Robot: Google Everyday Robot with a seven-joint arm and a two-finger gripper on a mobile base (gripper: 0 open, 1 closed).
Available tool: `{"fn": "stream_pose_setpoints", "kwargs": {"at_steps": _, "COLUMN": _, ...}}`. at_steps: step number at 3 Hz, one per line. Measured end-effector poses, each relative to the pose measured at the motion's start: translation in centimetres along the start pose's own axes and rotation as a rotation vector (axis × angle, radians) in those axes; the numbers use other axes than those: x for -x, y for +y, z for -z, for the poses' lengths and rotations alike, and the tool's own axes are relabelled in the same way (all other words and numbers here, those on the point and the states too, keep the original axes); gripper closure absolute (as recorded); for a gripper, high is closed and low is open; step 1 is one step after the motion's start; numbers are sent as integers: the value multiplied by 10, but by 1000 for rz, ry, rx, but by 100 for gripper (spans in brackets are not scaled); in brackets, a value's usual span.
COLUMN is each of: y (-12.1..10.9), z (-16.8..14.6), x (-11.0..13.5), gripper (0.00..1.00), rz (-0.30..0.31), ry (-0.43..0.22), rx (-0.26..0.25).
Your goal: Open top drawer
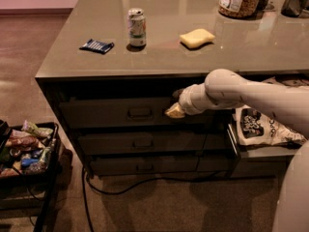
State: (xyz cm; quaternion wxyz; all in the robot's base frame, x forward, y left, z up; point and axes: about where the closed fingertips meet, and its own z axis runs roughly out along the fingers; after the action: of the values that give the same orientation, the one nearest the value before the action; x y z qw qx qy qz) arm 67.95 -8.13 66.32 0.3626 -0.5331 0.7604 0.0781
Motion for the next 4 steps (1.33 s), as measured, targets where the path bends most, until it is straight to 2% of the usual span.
{"fn": "stream_pose_setpoints", "kwargs": {"at_steps": 2, "y": -4, "z": 11, "x": 7, "gripper": 60, "rz": 0, "ry": 0, "rx": 0}}
{"fn": "stream_pose_setpoints", "kwargs": {"at_steps": 3, "y": 7, "z": 52, "x": 16, "gripper": 41, "rz": -39, "ry": -54, "rx": -80}}
{"fn": "stream_pose_setpoints", "kwargs": {"at_steps": 4, "y": 32, "z": 56, "x": 7, "gripper": 18, "rz": -49, "ry": -58, "rx": -90}}
